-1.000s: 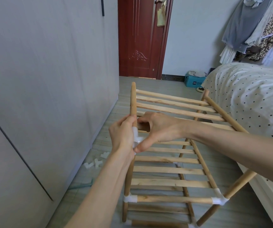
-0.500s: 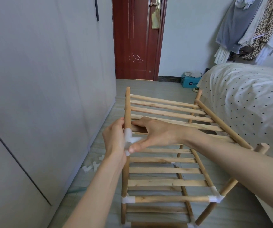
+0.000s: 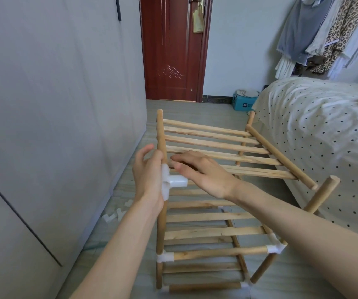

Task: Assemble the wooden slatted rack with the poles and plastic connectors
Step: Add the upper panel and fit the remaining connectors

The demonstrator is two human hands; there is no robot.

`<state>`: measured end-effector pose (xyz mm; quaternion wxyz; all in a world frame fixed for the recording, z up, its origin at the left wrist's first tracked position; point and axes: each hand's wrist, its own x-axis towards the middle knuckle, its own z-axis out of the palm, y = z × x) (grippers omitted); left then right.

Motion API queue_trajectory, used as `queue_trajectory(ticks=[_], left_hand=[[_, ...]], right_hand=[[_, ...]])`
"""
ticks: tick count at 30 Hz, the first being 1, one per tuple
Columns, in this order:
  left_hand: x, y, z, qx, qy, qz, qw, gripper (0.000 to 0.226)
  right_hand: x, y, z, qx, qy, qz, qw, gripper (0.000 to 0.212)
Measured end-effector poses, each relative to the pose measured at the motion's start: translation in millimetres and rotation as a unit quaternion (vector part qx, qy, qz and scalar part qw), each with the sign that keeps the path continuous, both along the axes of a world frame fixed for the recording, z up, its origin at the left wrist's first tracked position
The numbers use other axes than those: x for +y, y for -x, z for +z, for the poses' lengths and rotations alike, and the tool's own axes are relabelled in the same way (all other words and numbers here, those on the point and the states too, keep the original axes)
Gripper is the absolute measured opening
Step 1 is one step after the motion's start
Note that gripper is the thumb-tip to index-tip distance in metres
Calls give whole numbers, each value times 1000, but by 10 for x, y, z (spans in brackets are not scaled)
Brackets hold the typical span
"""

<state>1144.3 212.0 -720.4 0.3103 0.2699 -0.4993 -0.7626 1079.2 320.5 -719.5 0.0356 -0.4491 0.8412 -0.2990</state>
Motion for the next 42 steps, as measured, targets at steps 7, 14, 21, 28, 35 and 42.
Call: queue_trajectory(ticks=[7, 14, 21, 28, 35, 42], left_hand=[[367, 26, 3, 37, -50, 55, 997, 15], [558, -23, -41, 31, -19, 25, 999, 14], [388, -93, -230, 4, 538, -12, 843, 20], [624, 39, -180, 57, 792, -154, 589, 29], [1327, 214, -91, 68, 797, -135, 584, 29], [1272, 327, 25, 34, 806, -195, 558, 45]], right_hand=[[311, -154, 34, 29, 80, -55, 995, 30], [641, -363, 77, -17, 66, -7, 998, 24], [1106, -302, 112, -126, 43, -15, 991, 26], [1786, -320, 149, -429, 254, -114, 860, 19], [1771, -142, -100, -258, 435, -441, 742, 32], [2041, 444, -82, -179, 421, -494, 740, 36]])
